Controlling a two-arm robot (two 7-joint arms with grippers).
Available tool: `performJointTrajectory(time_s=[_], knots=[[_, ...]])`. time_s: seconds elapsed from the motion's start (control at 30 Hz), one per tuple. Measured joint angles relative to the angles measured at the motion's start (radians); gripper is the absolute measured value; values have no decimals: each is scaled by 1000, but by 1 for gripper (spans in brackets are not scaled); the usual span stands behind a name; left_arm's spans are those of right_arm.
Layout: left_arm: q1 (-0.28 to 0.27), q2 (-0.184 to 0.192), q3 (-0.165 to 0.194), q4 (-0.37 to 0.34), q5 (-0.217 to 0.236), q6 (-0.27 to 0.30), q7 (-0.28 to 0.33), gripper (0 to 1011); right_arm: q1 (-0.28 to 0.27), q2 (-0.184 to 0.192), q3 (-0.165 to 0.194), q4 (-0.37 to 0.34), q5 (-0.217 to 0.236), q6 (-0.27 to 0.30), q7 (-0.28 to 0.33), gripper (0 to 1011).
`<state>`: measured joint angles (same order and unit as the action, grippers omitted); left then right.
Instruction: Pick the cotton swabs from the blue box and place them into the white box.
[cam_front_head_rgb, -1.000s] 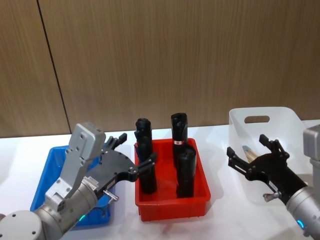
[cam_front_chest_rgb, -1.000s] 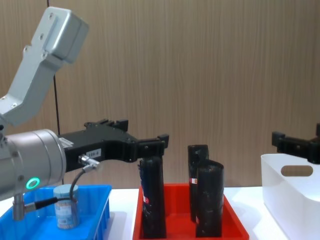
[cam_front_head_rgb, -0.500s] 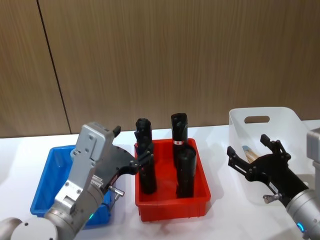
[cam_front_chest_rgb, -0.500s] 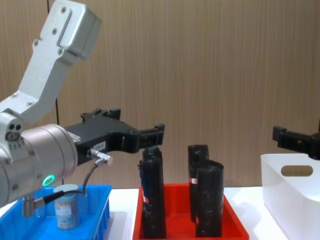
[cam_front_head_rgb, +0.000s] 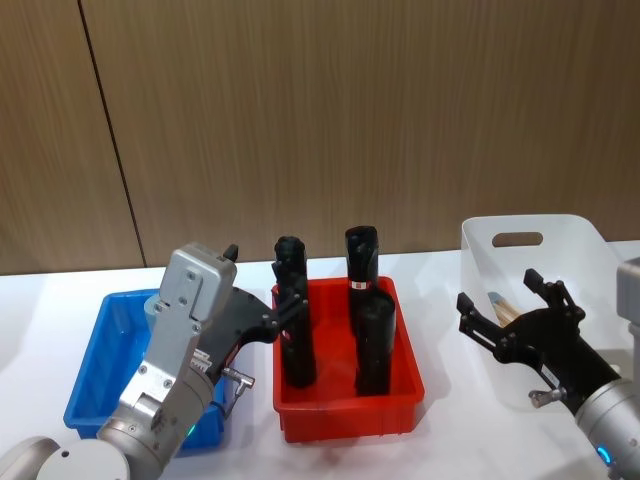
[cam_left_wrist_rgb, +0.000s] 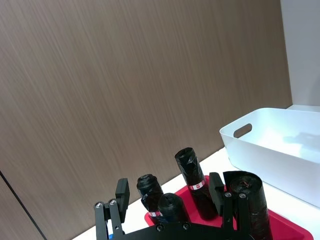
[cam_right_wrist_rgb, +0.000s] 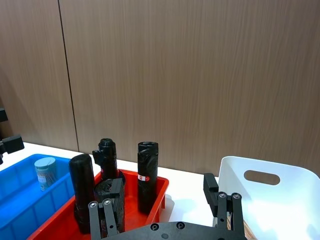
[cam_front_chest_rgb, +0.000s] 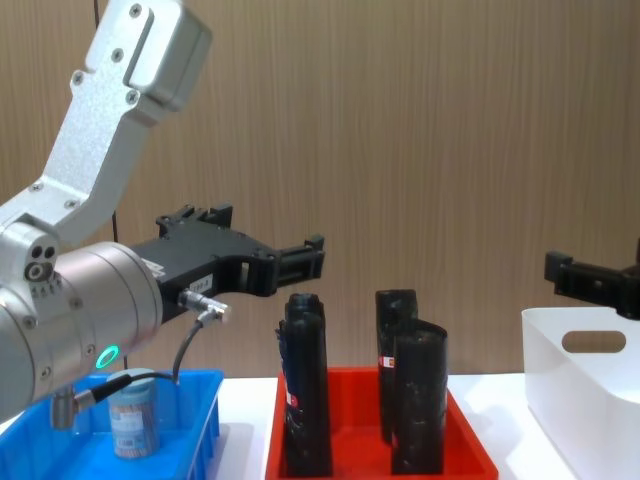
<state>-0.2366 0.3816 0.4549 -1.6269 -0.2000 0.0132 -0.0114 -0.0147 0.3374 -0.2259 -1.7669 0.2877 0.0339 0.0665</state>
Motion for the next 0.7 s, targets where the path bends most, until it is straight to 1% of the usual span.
performJointTrajectory(time_s=[0.23,0.37,0.47,0.7], knots=[[0,0,0,0,0,0,1,1004,2,-1,0,1,0,3,8,1001],[0,0,0,0,0,0,1,1004,5,-1,1,3,5,13,25,1001],[0,0,0,0,0,0,1,1004,12,0,1,8,8,29,45,1001],[-1,0,-1,0,0,0,1,1004,39,0,2,31,21,82,123,1001]])
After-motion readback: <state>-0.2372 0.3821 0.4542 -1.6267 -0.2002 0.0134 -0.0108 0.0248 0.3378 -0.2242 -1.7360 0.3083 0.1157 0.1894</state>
